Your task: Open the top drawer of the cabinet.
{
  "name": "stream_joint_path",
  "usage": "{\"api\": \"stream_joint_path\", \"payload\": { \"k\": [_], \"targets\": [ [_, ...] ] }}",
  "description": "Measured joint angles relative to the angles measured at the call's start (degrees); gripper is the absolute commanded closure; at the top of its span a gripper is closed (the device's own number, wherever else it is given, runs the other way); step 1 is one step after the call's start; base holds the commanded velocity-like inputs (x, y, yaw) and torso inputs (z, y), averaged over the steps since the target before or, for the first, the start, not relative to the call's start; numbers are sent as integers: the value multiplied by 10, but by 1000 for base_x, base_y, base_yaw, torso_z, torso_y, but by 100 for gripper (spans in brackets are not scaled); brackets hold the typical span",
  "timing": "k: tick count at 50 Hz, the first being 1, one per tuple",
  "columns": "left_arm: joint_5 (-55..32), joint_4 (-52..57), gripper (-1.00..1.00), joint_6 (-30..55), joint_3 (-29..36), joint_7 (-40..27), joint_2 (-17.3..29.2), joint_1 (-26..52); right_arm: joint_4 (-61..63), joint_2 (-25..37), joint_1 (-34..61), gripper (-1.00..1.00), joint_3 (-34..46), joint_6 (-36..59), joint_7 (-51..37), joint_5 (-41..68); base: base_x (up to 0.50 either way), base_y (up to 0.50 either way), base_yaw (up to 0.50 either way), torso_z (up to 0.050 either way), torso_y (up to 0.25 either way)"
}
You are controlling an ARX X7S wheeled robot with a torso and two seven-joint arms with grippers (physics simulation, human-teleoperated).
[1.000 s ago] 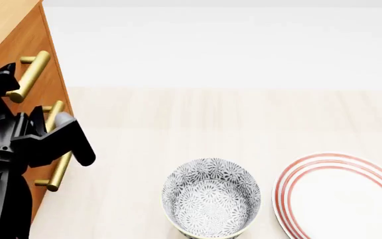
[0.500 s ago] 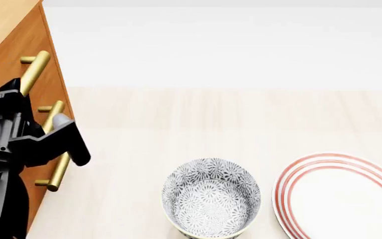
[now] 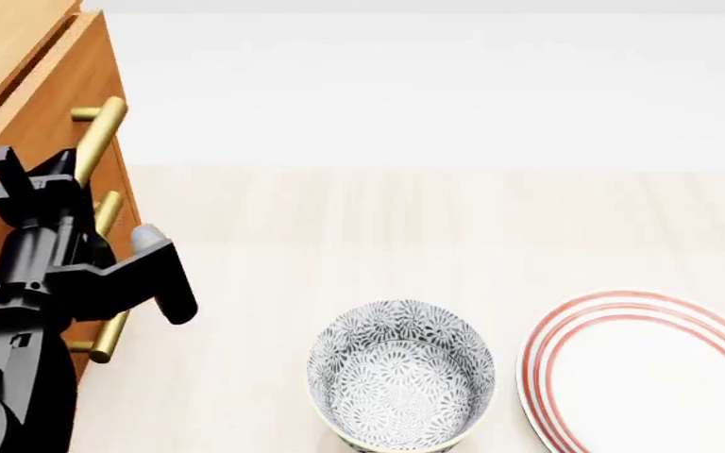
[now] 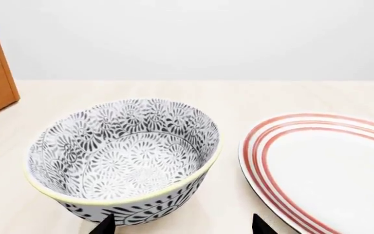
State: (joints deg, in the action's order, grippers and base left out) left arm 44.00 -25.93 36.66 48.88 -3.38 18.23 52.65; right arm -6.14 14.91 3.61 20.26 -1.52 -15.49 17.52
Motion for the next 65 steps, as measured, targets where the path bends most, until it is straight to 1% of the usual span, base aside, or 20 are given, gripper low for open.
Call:
{"api": "stream_joint_path", "payload": {
  "k": [19,35,36,45,59,65],
  "targets": [
    [20,-3,100,-10,28,10,-54,7,1,4,2,-100,3,0,3,7,0,0,-1,0,0],
    [41,-6,100,-10,32,25,-81,9,-6,6,4,-100,7,-2,8,14,-1,0,-2,0,0],
    [40,-6,-100,-9,32,24,-81,9,-6,6,4,-100,7,-2,8,14,-12,0,0,0,0],
    [7,31,-100,-5,37,19,-101,2,-10,7,6,-100,10,0,9,18,0,0,0,0,0],
    [-36,140,-100,10,28,29,-134,-29,-11,8,7,-100,15,0,11,21,0,0,0,0,0],
    [-61,195,-100,32,13,35,-147,-37,-10,10,6,-100,16,1,11,23,0,0,0,0,0]
  ]
}}
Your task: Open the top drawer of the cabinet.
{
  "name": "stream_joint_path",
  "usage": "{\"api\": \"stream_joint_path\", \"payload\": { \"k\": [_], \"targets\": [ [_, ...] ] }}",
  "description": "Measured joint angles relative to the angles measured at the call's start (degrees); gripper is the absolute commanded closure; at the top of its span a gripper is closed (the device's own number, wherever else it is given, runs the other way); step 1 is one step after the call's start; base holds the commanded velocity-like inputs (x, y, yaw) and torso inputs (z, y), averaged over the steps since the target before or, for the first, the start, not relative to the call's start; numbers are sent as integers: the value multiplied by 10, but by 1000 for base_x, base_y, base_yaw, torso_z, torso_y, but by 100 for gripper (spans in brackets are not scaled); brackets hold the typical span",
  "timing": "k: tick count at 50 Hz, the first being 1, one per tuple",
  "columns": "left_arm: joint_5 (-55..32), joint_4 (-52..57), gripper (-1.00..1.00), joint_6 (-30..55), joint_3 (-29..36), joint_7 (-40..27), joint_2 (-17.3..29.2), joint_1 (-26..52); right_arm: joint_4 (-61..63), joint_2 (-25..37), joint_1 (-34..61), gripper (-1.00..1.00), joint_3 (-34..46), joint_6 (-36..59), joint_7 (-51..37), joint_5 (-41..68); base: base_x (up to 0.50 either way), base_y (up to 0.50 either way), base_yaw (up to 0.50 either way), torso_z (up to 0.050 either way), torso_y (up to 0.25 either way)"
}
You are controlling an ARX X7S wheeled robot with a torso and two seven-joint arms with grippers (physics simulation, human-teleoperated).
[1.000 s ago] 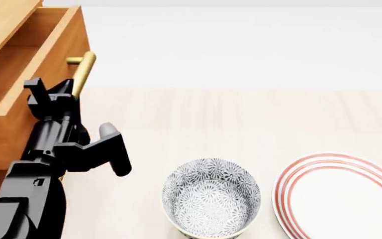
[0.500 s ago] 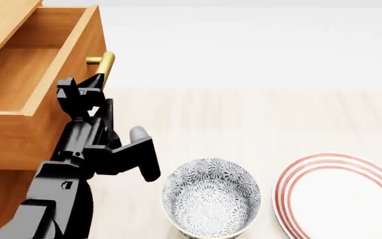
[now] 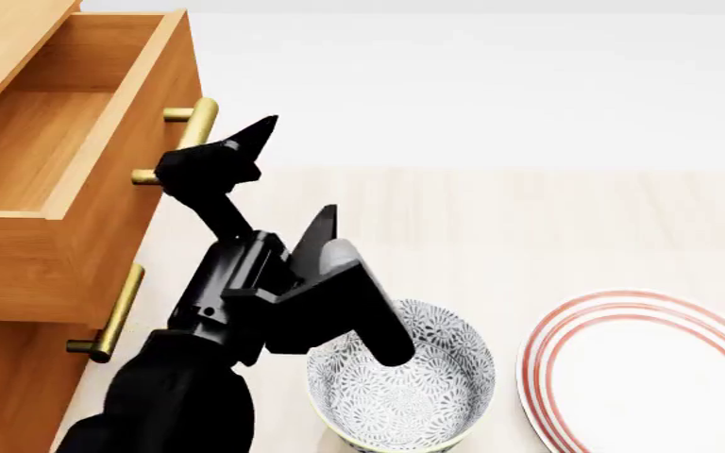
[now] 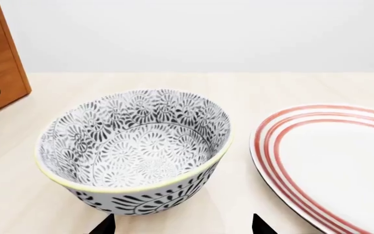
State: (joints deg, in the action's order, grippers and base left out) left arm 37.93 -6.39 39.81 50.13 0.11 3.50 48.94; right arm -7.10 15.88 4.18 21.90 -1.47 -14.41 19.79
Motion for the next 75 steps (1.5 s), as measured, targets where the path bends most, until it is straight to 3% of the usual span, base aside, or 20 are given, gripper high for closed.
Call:
{"api": "stream_joint_path", "payload": {
  "k": [16,30,50,75],
  "targets": [
    [-110,201,-100,123,-53,-4,-13,-4,0,2,1,-100,2,1,-3,4,0,0,0,0,0],
    [-166,288,-100,193,-95,-24,-9,24,-3,2,3,-100,4,0,-5,7,0,0,0,0,0],
    [-225,214,-100,175,-170,-49,10,69,-4,4,4,-100,10,2,-7,9,0,0,0,0,0],
    [-272,71,-100,130,-215,-82,16,106,-4,8,4,-100,16,1,-10,10,0,0,0,0,0]
  ]
}}
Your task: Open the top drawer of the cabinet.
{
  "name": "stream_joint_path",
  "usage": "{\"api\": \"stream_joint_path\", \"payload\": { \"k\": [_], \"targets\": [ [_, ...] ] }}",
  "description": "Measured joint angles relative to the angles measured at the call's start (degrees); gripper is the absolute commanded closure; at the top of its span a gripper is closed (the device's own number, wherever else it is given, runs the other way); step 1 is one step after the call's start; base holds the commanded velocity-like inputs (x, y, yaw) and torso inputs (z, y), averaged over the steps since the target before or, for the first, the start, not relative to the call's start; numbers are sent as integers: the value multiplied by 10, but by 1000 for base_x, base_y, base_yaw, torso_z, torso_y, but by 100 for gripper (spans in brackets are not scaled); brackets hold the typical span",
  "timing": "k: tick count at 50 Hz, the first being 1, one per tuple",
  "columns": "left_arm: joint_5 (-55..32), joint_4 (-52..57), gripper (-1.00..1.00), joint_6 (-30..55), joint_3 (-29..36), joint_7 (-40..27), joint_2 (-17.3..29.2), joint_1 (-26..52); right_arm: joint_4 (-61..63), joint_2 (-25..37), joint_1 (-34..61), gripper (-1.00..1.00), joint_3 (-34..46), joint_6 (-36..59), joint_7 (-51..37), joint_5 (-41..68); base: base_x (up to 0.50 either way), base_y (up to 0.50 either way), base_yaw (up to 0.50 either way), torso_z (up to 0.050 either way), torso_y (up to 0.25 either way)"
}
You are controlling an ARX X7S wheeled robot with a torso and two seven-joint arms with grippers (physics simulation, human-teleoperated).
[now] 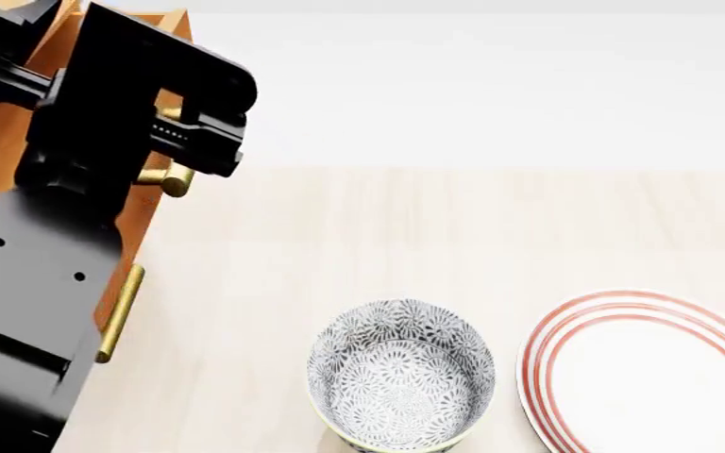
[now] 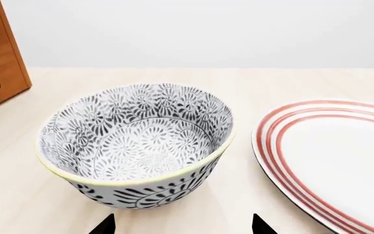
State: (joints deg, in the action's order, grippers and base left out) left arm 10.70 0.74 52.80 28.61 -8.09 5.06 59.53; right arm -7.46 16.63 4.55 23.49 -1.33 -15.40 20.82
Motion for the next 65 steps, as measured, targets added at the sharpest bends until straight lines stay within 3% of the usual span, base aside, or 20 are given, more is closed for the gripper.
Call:
{"api": "stream_joint_path", "payload": {
  "k": [37,65],
  "targets": [
    [-64,-153,-100,-42,-22,-23,-6,36,2,4,2,-100,4,0,-7,5,0,0,0,0,0],
    [-194,-185,-100,29,-125,-47,-25,89,-1,6,4,-100,9,1,-10,9,0,0,0,0,0]
  ]
}}
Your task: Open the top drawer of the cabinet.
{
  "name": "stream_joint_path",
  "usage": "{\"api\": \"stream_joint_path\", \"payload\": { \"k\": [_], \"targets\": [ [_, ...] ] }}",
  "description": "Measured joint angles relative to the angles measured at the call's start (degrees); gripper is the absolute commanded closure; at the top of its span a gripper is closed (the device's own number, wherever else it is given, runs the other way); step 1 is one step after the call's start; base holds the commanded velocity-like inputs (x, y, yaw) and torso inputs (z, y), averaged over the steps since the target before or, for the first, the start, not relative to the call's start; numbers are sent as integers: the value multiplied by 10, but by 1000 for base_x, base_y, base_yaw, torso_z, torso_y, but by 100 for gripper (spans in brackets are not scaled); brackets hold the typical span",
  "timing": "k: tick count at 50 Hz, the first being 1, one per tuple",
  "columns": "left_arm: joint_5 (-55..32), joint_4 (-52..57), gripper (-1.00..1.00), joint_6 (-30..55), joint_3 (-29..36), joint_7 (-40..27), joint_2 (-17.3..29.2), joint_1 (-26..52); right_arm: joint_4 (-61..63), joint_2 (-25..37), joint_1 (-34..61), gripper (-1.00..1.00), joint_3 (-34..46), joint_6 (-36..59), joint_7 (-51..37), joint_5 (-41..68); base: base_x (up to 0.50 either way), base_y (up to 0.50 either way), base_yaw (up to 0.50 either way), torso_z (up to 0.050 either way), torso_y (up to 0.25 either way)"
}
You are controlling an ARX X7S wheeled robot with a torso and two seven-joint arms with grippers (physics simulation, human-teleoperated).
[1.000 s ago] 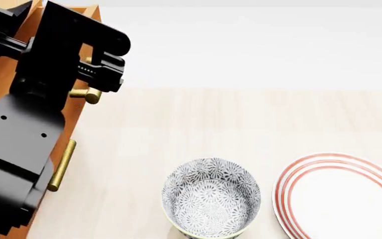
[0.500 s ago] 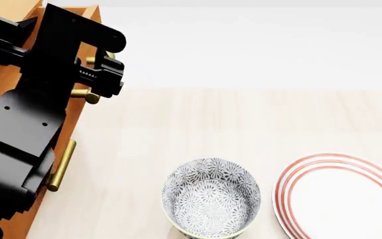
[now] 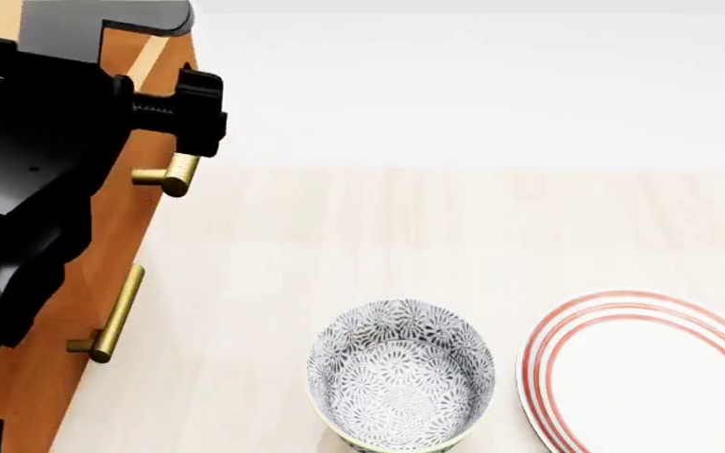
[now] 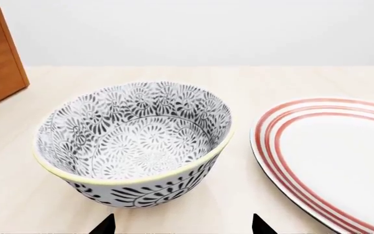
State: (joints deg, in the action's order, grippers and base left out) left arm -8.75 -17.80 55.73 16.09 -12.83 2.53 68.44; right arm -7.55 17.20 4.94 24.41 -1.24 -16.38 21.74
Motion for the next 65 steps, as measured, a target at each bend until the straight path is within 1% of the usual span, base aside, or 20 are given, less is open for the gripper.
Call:
{"api": "stream_joint_path", "payload": {
  "k": [13,30,49,65],
  "targets": [
    [-59,-32,-100,16,-49,-30,-2,43,-4,0,0,-100,2,-1,-1,2,0,0,0,0,0],
    [-163,-128,-100,32,-111,-101,-4,90,0,3,0,-100,5,1,-3,5,0,0,0,0,0],
    [-230,-211,-100,37,-128,-145,-2,136,-3,4,2,-100,6,1,-5,8,0,0,0,0,0],
    [-262,-282,-100,16,-141,-177,1,166,-5,4,5,-100,8,2,-6,12,0,0,0,0,0]
  ]
}}
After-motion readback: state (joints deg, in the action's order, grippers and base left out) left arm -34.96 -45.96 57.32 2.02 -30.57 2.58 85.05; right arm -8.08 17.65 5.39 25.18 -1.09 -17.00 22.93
